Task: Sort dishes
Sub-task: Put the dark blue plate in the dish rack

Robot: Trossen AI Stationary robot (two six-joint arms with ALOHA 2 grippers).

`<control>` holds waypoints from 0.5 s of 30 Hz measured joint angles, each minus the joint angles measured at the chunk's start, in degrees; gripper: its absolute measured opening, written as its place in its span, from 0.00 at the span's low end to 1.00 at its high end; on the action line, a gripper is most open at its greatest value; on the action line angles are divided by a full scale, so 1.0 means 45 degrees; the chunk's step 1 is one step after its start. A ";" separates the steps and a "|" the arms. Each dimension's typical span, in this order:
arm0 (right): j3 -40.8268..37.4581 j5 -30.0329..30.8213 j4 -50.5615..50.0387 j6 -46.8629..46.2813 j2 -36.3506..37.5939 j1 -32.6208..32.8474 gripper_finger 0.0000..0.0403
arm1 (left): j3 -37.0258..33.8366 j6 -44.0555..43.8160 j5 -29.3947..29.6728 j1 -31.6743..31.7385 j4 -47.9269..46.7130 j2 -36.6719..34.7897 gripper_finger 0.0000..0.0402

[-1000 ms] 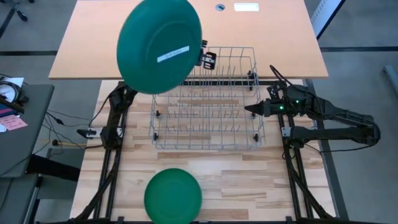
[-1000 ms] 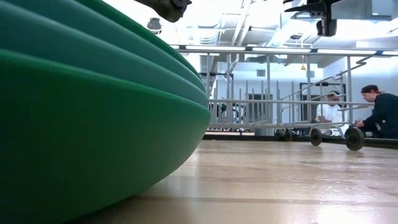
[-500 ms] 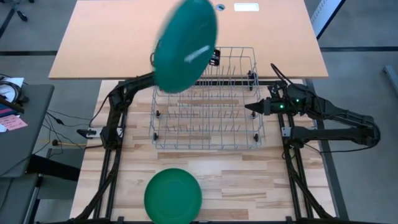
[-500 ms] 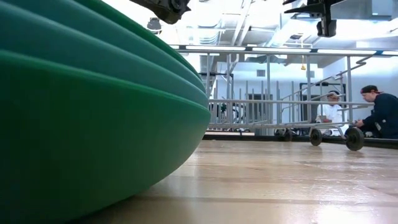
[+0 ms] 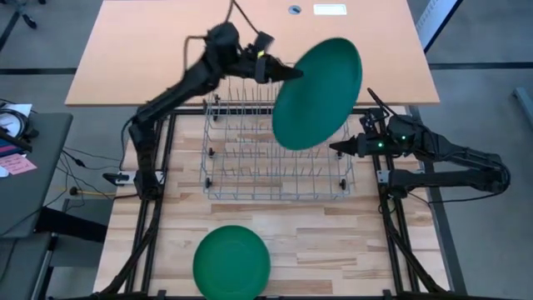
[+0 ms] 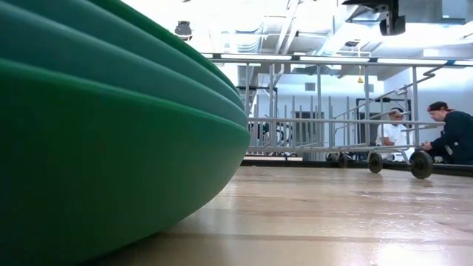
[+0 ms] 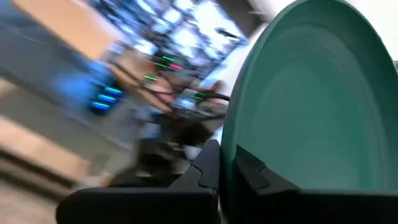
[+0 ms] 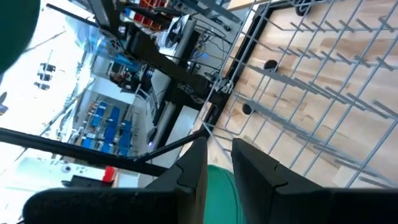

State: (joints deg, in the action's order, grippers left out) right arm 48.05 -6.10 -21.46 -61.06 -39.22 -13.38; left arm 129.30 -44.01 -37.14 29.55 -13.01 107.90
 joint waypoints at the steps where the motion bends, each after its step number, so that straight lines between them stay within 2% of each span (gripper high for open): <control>1: -0.0004 0.0049 -0.0013 0.0004 0.0081 -0.0085 0.20 | 0.0235 0.0760 0.0743 0.0082 -0.0903 -0.0149 0.00; 5: -0.0004 0.0406 0.0039 -0.0003 0.0457 -0.0677 0.20 | 0.0697 0.3388 0.4667 0.0427 -0.4448 -0.0722 0.00; 9: -0.0004 0.1050 0.0582 -0.0032 0.0753 -0.1444 0.20 | 0.0708 0.4697 0.8640 0.0604 -0.7380 -0.1073 0.00; 11: -0.0004 0.1443 0.1649 0.0159 0.0844 -0.1743 0.20 | 0.0708 0.4870 0.9913 0.0643 -0.8241 -0.1158 0.00; 15: -0.0004 0.2091 0.3808 0.0894 0.0670 -0.2254 0.23 | 0.0708 0.5007 1.1053 0.0621 -0.9050 -0.1171 0.01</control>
State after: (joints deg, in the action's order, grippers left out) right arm 48.03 3.31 -4.32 -57.03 -36.21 -23.53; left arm 132.49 -21.48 12.59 32.34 -53.74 102.64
